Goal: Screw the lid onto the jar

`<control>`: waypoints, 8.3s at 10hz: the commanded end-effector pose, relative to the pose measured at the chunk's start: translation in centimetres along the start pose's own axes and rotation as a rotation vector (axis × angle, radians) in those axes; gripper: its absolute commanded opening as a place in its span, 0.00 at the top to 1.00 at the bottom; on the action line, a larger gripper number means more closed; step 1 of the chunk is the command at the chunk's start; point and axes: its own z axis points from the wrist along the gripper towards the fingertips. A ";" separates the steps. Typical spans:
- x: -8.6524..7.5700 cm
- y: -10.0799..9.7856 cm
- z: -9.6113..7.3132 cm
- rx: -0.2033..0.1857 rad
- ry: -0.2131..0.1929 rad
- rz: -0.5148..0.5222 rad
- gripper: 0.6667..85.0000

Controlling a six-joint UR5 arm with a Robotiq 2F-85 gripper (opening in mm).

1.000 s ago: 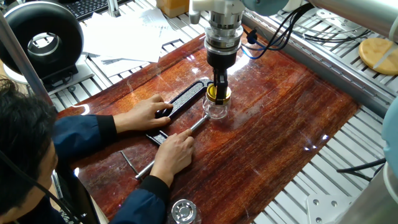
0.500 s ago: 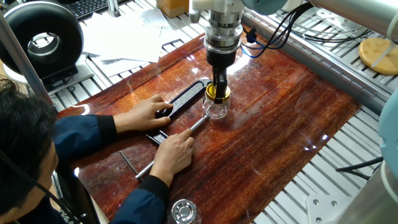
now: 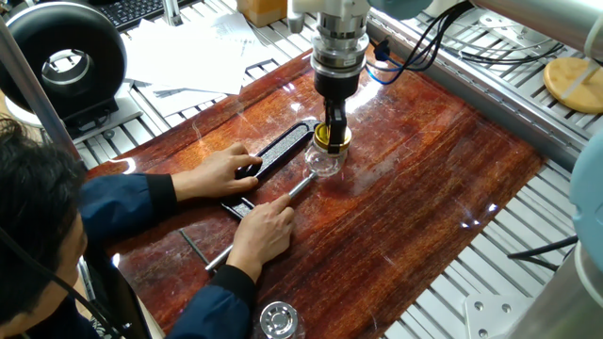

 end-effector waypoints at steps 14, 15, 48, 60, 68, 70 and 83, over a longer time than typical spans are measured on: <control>-1.7 0.5 0.6 -0.060 -0.028 -0.031 0.10; -1.8 0.4 0.6 -0.060 -0.028 -0.033 0.09; -0.9 -0.3 0.0 -0.079 -0.043 -0.097 0.19; -0.5 -0.1 -1.5 -0.080 0.005 -0.043 0.20; -1.4 -0.3 -0.7 -0.024 -0.005 0.059 0.21; -1.7 0.4 -0.4 -0.025 -0.003 0.087 0.22; -1.6 -0.4 0.3 -0.036 -0.019 0.036 0.09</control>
